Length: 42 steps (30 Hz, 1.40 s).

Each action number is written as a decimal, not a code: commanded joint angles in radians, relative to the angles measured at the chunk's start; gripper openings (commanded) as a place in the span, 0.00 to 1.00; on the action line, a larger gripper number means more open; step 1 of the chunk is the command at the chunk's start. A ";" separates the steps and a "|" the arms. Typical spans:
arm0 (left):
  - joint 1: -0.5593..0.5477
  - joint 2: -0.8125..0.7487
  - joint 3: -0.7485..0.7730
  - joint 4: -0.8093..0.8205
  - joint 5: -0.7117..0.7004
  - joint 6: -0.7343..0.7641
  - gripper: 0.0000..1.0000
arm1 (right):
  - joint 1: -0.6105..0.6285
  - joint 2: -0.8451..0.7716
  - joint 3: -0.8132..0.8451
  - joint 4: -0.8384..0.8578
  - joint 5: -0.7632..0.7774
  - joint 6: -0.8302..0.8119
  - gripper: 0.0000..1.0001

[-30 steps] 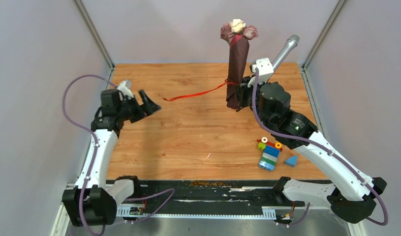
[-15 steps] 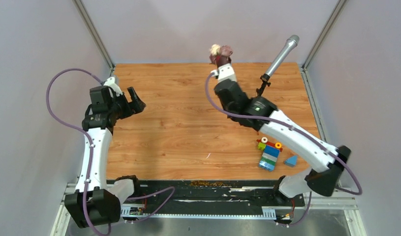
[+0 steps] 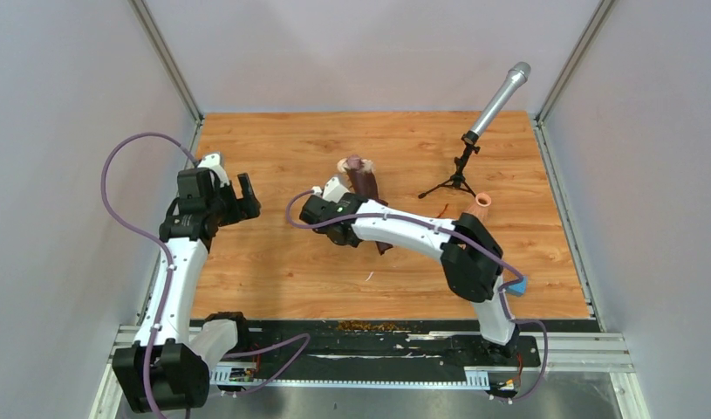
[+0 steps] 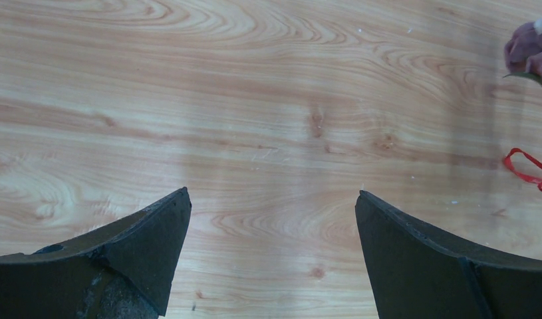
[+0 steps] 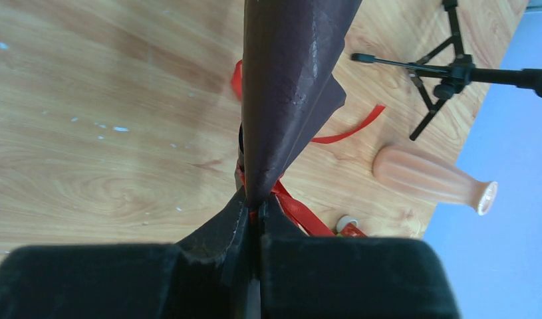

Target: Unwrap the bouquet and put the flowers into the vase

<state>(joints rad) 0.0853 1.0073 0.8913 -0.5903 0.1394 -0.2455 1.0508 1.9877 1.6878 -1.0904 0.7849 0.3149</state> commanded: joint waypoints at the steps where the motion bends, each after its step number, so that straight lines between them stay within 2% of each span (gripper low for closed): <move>1: -0.003 -0.039 -0.024 0.070 -0.071 0.032 1.00 | 0.037 0.084 0.106 -0.066 0.036 0.064 0.00; 8: -0.004 -0.076 -0.027 0.062 -0.136 0.034 1.00 | 0.070 0.174 0.156 -0.081 0.019 0.108 0.00; 13: -0.004 -0.085 -0.037 0.060 -0.150 0.044 1.00 | 0.078 0.195 0.161 -0.062 -0.077 0.112 0.15; 17: -0.004 -0.085 -0.034 0.058 -0.184 0.056 1.00 | 0.082 0.187 0.166 -0.036 -0.142 0.097 0.38; 20: -0.004 -0.085 -0.035 0.054 -0.191 0.062 1.00 | 0.086 0.170 0.169 -0.027 -0.159 0.082 0.46; 32: -0.004 -0.098 -0.043 0.061 -0.182 0.070 1.00 | 0.107 -0.027 0.205 0.035 -0.389 0.012 0.59; 36: -0.004 -0.106 -0.053 0.088 -0.097 0.077 1.00 | 0.103 -0.135 0.174 0.091 -0.440 -0.004 0.63; 42: -0.020 -0.088 -0.064 0.121 0.023 0.085 0.97 | 0.049 -0.240 0.028 0.200 -0.511 -0.011 0.61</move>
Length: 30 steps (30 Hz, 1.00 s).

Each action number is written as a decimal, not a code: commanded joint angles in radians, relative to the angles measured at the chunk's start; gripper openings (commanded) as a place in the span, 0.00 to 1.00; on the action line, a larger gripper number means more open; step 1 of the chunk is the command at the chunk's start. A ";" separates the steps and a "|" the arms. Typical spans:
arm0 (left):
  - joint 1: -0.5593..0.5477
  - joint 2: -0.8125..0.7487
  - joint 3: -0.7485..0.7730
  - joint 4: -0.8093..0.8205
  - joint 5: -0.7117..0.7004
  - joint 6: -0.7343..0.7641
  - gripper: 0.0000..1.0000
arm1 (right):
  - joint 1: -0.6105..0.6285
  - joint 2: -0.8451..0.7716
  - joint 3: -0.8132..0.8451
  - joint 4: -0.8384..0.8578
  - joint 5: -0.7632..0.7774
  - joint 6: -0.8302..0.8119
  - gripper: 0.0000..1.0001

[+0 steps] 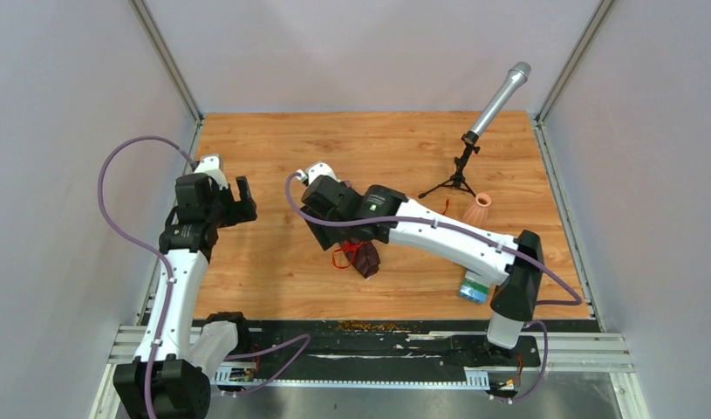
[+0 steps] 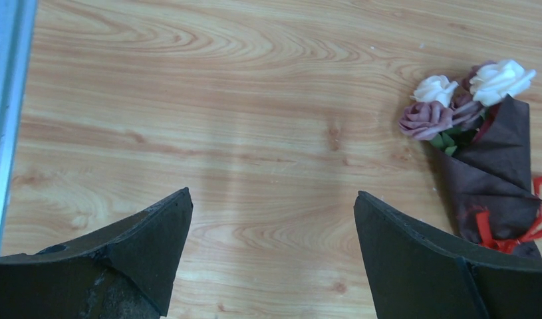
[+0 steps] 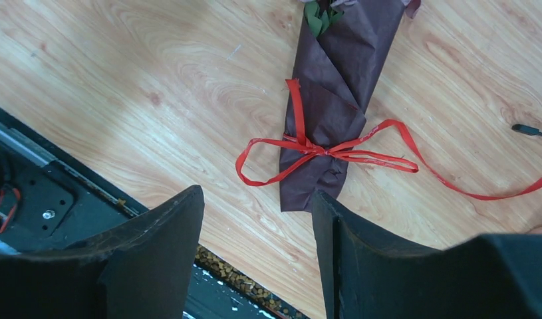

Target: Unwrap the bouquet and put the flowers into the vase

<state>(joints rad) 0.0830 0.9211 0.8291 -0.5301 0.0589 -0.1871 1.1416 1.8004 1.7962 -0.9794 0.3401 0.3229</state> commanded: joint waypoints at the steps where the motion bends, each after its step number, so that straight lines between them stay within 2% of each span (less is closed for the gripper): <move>1: -0.027 0.002 -0.002 0.062 0.120 0.027 0.97 | -0.058 -0.064 -0.105 0.105 -0.091 -0.017 0.60; 6: -0.108 0.015 -0.008 0.073 0.162 0.026 0.96 | -0.150 -0.140 -0.227 0.170 -0.171 -0.003 0.58; 12: -0.221 0.039 -0.021 0.116 0.227 -0.067 0.95 | -0.255 -0.249 -0.361 0.234 -0.219 0.019 0.58; 16: -0.324 0.008 -0.136 0.297 0.300 -0.260 0.93 | -0.335 -0.356 -0.480 0.295 -0.220 0.046 0.56; 20: -0.437 -0.006 -0.273 0.552 0.267 -0.469 0.90 | -0.406 -0.471 -0.615 0.398 -0.241 0.078 0.56; 26: -0.582 0.105 -0.350 0.765 0.149 -0.592 0.89 | -0.448 -0.600 -0.757 0.524 -0.258 0.116 0.53; 30: -0.597 0.191 -0.350 0.803 0.108 -0.623 0.84 | -0.448 -0.660 -0.812 0.585 -0.311 0.120 0.51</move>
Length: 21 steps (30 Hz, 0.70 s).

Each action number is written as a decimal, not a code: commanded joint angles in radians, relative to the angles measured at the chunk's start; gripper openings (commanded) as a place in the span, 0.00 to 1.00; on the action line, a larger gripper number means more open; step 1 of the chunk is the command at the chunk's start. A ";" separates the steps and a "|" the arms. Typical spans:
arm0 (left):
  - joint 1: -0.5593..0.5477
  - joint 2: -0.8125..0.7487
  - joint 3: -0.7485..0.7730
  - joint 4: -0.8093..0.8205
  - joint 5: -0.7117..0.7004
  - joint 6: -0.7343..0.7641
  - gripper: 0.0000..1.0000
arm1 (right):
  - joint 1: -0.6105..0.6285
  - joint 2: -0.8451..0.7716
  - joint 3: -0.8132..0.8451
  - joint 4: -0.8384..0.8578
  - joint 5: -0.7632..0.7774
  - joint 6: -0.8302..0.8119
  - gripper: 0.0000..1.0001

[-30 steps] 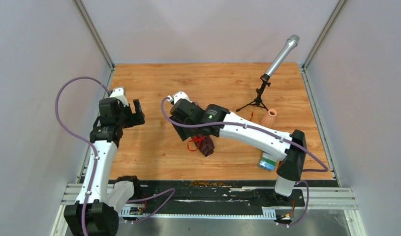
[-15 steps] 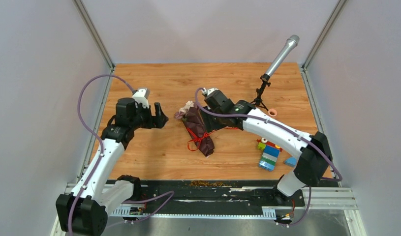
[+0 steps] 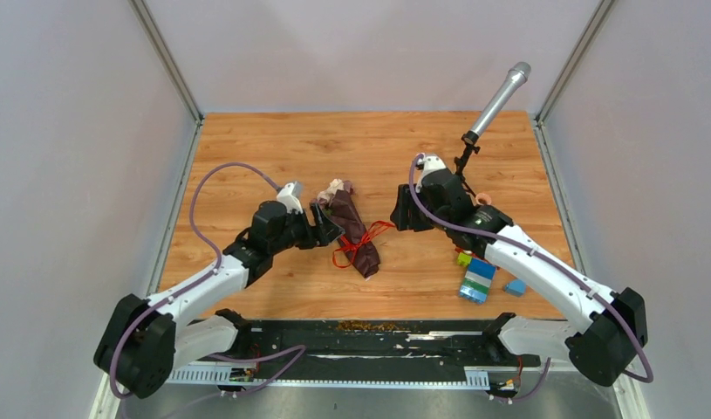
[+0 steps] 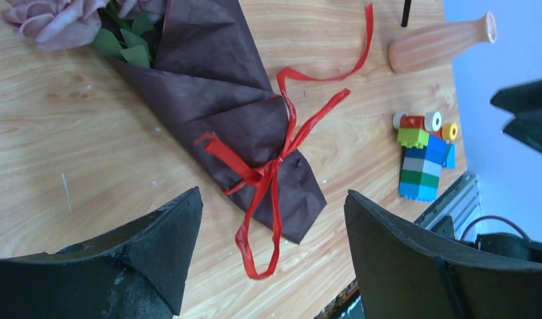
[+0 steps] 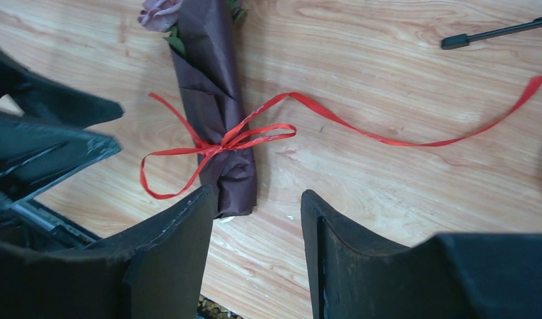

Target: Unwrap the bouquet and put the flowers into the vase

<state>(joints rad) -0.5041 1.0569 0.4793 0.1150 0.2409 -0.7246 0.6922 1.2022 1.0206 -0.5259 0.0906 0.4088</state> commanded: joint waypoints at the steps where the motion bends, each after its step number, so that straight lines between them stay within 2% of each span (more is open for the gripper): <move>1: -0.010 0.074 0.001 0.169 -0.088 -0.091 0.82 | 0.002 -0.074 -0.040 0.135 -0.069 0.028 0.51; 7: -0.010 0.196 -0.002 0.309 -0.090 -0.175 0.74 | 0.001 -0.158 -0.072 0.136 -0.074 -0.037 0.50; 11: -0.011 0.242 0.010 0.295 -0.078 -0.179 0.66 | 0.002 -0.166 -0.086 0.141 -0.054 -0.070 0.50; 17: -0.014 0.269 0.019 0.256 -0.108 -0.179 0.64 | 0.002 -0.161 -0.085 0.149 -0.070 -0.076 0.50; 21: -0.016 0.285 0.021 0.255 -0.119 -0.182 0.56 | 0.002 -0.155 -0.086 0.149 -0.069 -0.092 0.49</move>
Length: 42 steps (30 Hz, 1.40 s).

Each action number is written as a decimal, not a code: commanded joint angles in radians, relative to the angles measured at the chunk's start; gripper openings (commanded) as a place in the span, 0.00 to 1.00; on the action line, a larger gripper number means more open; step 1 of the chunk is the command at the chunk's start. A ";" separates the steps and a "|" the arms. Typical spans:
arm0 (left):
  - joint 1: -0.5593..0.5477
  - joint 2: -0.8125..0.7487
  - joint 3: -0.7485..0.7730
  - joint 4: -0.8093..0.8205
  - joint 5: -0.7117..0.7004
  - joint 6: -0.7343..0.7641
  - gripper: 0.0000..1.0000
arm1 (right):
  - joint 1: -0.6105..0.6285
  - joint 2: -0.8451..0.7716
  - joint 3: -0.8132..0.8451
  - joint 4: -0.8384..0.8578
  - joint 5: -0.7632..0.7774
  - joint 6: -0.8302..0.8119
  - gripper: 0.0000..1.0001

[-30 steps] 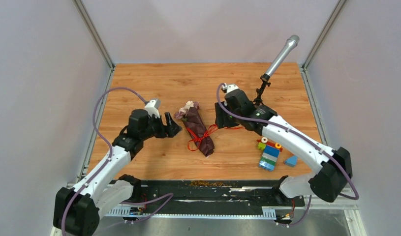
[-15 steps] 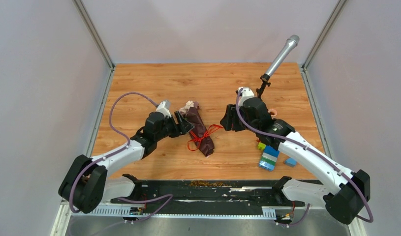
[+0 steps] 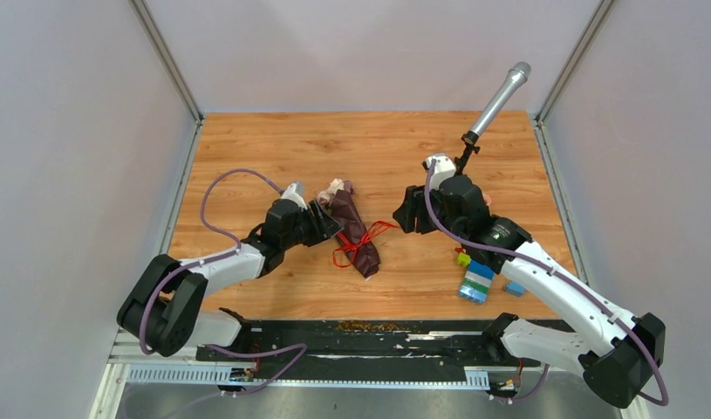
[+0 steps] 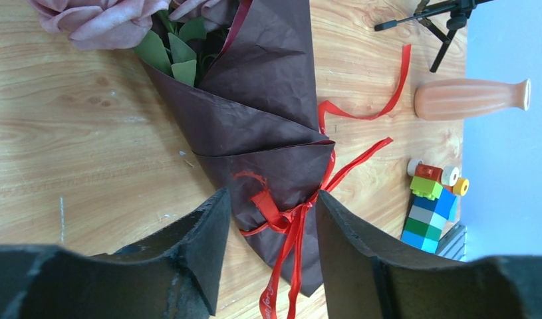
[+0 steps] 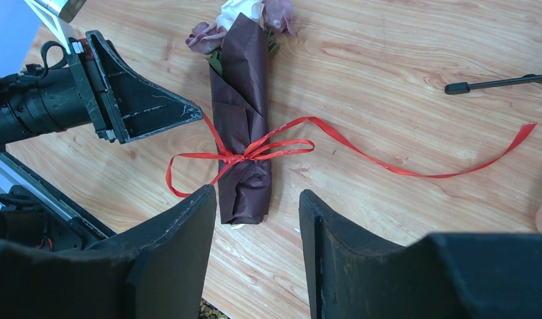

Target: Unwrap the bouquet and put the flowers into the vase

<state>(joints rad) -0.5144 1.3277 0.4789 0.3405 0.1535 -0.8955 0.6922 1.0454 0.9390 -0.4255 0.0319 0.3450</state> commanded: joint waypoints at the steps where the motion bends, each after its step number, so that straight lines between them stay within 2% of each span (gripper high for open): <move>1: -0.006 0.020 0.021 0.035 -0.030 -0.015 0.55 | 0.002 0.002 -0.005 0.049 -0.012 -0.031 0.49; 10: -0.007 0.079 0.045 0.074 -0.001 -0.029 0.42 | 0.002 -0.017 -0.016 0.049 0.013 -0.025 0.48; 17: -0.007 0.101 0.044 0.120 0.036 -0.035 0.02 | 0.003 -0.081 -0.042 0.037 0.113 0.061 0.46; 18: -0.007 0.095 0.043 0.115 0.036 -0.024 0.00 | 0.001 -0.092 -0.056 0.047 0.125 0.090 0.46; 25: -0.006 0.045 0.035 0.050 0.045 0.054 0.00 | 0.002 -0.122 -0.177 0.127 0.197 0.375 0.49; 31: -0.007 0.021 -0.003 0.066 0.097 0.079 0.00 | 0.000 -0.095 -0.294 0.215 0.263 0.679 0.50; 37: -0.007 0.019 -0.020 0.083 0.159 0.111 0.00 | -0.027 0.043 -0.303 0.211 0.340 0.849 0.46; 42: -0.006 0.037 -0.014 0.093 0.214 0.137 0.00 | -0.062 0.173 -0.263 0.153 0.410 0.895 0.40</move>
<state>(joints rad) -0.5167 1.3685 0.4606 0.3870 0.3069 -0.8074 0.6582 1.1522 0.6353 -0.2649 0.3504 1.1378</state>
